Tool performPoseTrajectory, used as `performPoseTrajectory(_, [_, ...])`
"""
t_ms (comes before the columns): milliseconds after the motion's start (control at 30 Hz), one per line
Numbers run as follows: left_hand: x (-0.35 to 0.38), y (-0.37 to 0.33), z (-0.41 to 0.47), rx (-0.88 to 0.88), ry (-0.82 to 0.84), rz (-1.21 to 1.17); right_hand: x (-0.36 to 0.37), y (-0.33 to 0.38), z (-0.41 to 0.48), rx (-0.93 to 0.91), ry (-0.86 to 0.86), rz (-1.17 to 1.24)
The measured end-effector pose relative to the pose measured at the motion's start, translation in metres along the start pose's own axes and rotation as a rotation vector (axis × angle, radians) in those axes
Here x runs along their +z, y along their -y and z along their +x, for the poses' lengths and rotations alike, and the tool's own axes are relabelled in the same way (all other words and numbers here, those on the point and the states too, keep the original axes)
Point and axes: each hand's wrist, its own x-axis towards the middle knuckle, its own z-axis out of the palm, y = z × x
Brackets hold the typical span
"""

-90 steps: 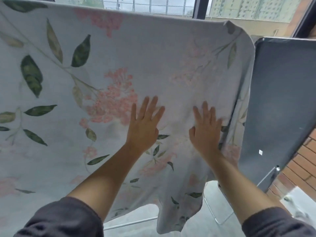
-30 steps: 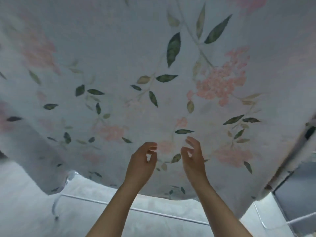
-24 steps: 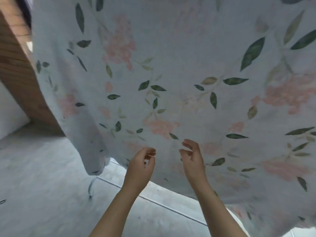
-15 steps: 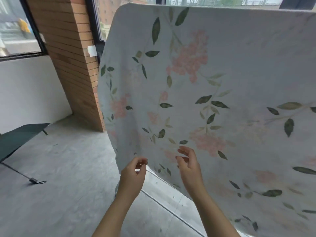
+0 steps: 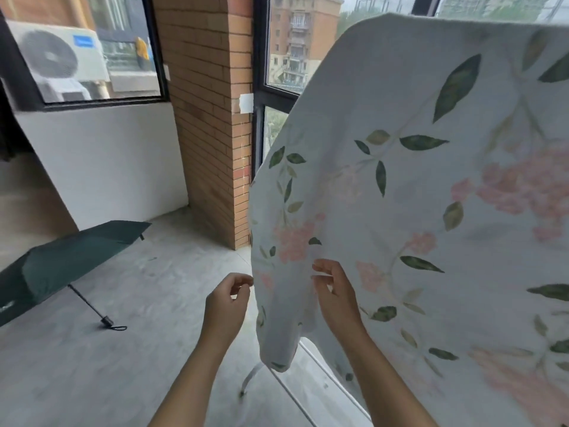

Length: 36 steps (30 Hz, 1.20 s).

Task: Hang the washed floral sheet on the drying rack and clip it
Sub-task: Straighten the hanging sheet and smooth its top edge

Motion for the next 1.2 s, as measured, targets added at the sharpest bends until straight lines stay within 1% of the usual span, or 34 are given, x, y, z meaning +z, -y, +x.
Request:
performPoseTrajectory(167, [-0.013,0.032,0.092,-0.05,-0.012,-0.054,0.053,0.016,0.065,-0.025,0.004,-0.044])
performPoseTrajectory(233, [-0.013,0.049,0.142,-0.071,0.026,-0.077,0.077,0.017,0.092,-0.024,-0.023,-0.07])
performPoseTrajectory(300, [-0.01,0.056,0.19,-0.115,0.088,-0.111,0.095,0.02,0.113,-0.027,-0.045,-0.094])
performPoseTrajectory(367, [-0.006,0.059,0.251,-0.162,0.189,-0.173,0.119,0.027,0.144,-0.002,-0.106,-0.102])
performPoseTrajectory(433, [-0.001,0.057,0.294,-0.229,0.251,-0.218,0.132,0.033,0.16,0.027,-0.148,-0.105])
performPoseTrajectory(500, [0.005,0.061,0.339,-0.257,0.333,-0.227,0.149,0.039,0.18,0.039,-0.21,-0.134])
performPoseTrajectory(567, [0.013,0.061,0.367,-0.282,0.405,-0.234,0.159,0.046,0.189,0.041,-0.224,-0.175])
performPoseTrajectory(633, [0.025,0.059,0.388,-0.32,0.5,-0.26,0.169,0.049,0.2,0.066,-0.269,-0.203])
performPoseTrajectory(833, [0.043,0.063,0.417,-0.461,0.748,-0.344,0.183,0.052,0.212,0.086,-0.294,-0.274])
performPoseTrajectory(967, [0.034,0.07,0.426,-0.467,0.781,-0.31,0.197,0.057,0.218,0.065,-0.295,-0.272])
performPoseTrajectory(1033, [0.033,0.07,0.43,-0.463,0.801,-0.337,0.204,0.056,0.218,0.04,-0.303,-0.289])
performPoseTrajectory(1200, [0.039,0.063,0.428,-0.453,0.935,-0.403,0.21,0.056,0.217,0.019,-0.327,-0.307])
